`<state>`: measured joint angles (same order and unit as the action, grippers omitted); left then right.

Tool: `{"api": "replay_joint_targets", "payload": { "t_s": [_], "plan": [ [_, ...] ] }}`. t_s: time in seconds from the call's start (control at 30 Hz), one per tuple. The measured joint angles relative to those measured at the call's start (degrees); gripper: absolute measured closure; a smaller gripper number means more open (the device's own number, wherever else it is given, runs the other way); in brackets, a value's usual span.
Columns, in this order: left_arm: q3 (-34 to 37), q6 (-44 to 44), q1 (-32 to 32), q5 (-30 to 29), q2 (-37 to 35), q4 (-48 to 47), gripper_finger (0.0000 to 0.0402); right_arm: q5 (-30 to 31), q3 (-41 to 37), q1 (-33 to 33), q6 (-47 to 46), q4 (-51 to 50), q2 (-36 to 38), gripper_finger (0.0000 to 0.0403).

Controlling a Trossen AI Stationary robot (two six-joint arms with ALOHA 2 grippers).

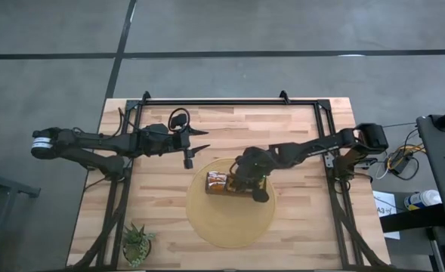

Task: Pick & Place Tea
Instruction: Adjust the brown tea bags, then return to Home Position

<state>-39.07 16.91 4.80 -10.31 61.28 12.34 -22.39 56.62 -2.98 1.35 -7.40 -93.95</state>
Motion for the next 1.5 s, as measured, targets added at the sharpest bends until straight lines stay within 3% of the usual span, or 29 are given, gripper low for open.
{"api": "replay_joint_targets", "payload": {
  "t_s": [0.3, 0.57, 0.7, 1.1, 1.5],
  "plan": [
    [0.00, -0.02, -0.01, 0.00, 0.00, -0.25, 0.0207, 0.21, -0.13, 0.91, -0.70, -1.11, -2.91, 0.0394],
    [0.00, -0.02, -0.01, 0.00, -0.02, -0.53, 0.0207, 0.35, 1.08, 1.87, 1.47, -1.17, 1.07, 0.0394],
    [0.00, -0.11, -0.02, 0.00, -0.02, -0.87, 0.0207, 4.20, 1.03, 3.04, 1.66, -1.63, 1.62, 0.0394],
    [0.00, -0.11, 0.00, 0.00, -0.02, -0.85, 0.0207, 5.66, 1.01, 3.80, 1.65, -3.11, -3.51, 0.0394],
    [0.00, -0.31, 0.00, 0.00, -1.20, -3.67, 0.0207, 5.90, 0.99, 4.62, 4.21, -3.05, 7.06, 0.0394]
  ]
}}
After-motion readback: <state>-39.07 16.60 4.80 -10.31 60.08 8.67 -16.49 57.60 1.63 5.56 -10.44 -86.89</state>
